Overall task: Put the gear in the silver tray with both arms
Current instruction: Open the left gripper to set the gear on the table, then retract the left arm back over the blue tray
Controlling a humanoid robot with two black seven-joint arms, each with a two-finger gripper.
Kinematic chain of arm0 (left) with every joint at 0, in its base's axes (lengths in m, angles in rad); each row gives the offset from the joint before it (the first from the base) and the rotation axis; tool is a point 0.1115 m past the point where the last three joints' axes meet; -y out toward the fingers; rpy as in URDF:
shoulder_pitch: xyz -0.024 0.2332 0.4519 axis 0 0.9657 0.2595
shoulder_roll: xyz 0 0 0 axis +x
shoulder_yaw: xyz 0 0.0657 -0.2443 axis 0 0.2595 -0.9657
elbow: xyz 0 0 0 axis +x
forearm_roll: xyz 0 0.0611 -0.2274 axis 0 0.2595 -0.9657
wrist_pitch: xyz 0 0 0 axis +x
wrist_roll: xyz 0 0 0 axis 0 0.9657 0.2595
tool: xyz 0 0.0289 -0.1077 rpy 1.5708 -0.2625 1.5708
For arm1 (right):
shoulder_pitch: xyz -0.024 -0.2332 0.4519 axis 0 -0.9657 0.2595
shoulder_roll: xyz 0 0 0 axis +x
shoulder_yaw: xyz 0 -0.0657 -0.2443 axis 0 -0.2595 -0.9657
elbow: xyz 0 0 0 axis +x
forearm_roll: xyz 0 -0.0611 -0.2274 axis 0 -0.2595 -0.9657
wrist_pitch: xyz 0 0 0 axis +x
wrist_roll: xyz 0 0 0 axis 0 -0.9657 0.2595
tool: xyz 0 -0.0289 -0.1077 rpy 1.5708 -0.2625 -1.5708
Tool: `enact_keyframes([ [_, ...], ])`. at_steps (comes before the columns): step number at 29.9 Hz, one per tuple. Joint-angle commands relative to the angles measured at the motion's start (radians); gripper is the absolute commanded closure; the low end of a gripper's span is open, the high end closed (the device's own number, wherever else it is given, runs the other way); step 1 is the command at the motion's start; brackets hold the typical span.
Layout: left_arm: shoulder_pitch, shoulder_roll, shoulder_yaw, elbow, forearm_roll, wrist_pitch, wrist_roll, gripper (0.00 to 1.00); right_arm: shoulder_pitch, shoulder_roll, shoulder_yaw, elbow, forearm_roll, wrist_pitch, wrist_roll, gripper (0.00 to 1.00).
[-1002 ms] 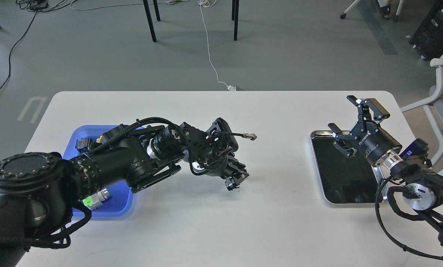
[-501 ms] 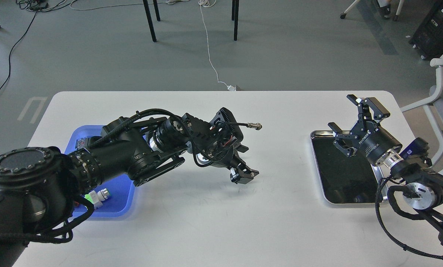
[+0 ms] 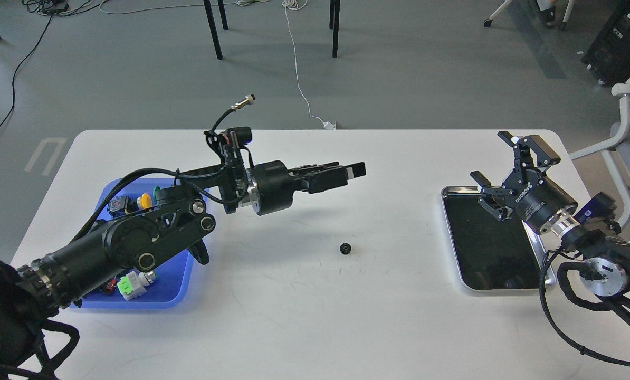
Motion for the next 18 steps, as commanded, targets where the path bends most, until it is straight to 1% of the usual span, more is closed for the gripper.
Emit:
enact_keyframes([
  [1,0.155,0.018,-0.164,-0.058,-0.115,-0.005,0.0,0.02,-0.001,0.002,0.001,0.0,0.0,0.0,0.0,0.01],
  [5,0.284,0.018,-0.298,-0.065,-0.178,-0.007,0.0,0.02,0.002,0.006,-0.001,0.003,-0.005,0.0,0.0,0.01],
  [9,0.394,0.012,-0.433,-0.116,-0.274,0.001,0.0,0.02,0.01,0.005,-0.004,0.014,-0.012,0.0,0.0,0.01],
  [12,0.456,0.008,-0.519,-0.151,-0.354,-0.005,0.0,0.02,0.022,0.0,-0.01,0.037,-0.018,0.0,0.0,0.01],
  [15,0.494,0.011,-0.586,-0.17,-0.387,-0.011,0.0,0.02,0.035,-0.001,-0.012,0.052,-0.078,0.001,0.0,0.01],
  [18,0.526,0.018,-0.643,-0.168,-0.452,-0.073,0.0,0.02,0.059,-0.007,-0.035,0.054,-0.184,0.001,0.0,0.01],
])
